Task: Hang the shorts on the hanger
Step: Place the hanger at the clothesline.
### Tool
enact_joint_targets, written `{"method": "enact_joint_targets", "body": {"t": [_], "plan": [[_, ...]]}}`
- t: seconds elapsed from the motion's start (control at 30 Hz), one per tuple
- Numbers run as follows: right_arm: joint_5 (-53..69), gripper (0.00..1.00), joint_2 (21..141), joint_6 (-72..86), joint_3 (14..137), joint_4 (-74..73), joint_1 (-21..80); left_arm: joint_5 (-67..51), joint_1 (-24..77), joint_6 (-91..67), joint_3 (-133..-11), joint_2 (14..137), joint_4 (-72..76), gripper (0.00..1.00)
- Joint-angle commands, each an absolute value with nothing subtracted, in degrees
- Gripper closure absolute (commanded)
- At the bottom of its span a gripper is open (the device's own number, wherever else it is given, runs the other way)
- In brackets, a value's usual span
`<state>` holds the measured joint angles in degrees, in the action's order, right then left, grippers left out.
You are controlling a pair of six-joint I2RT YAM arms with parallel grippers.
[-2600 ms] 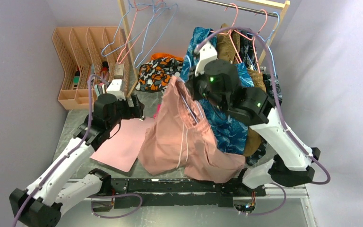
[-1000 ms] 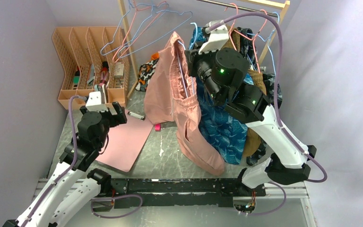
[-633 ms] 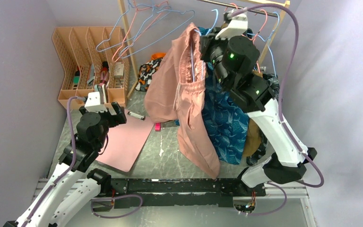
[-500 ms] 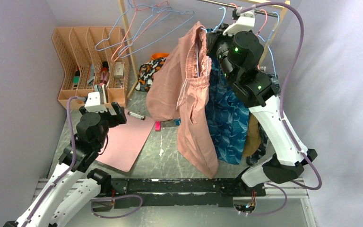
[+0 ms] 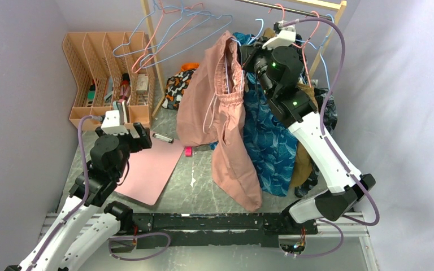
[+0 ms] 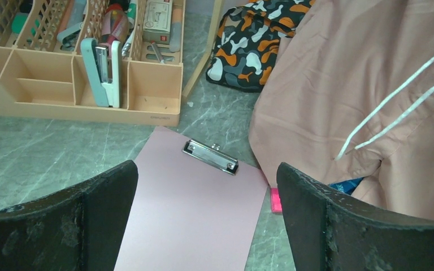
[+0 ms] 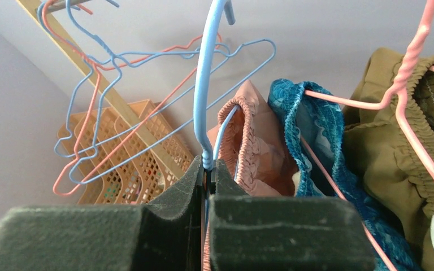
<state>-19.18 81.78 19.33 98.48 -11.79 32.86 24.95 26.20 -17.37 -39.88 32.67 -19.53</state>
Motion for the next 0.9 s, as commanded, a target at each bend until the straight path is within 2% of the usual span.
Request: {"method": "enact_joint_targets", "body": {"t": [0.0, 0.53, 0.87], "plan": [[-18.41, 1.0, 79.21, 20.21, 97.07, -0.89, 32.21, 22.51, 25.84, -17.11, -39.26, 32.58, -17.71, 0.04], [-24.68, 1.0, 81.49, 14.84, 95.16, 9.55, 31.95, 21.26, 25.83, -16.78, -38.93, 32.67, -17.04, 0.04], [-25.14, 1.0, 85.51, 14.17, 98.83, 10.16, 31.56, 21.36, 25.84, -16.65, -38.92, 32.95, -17.04, 0.04]]}}
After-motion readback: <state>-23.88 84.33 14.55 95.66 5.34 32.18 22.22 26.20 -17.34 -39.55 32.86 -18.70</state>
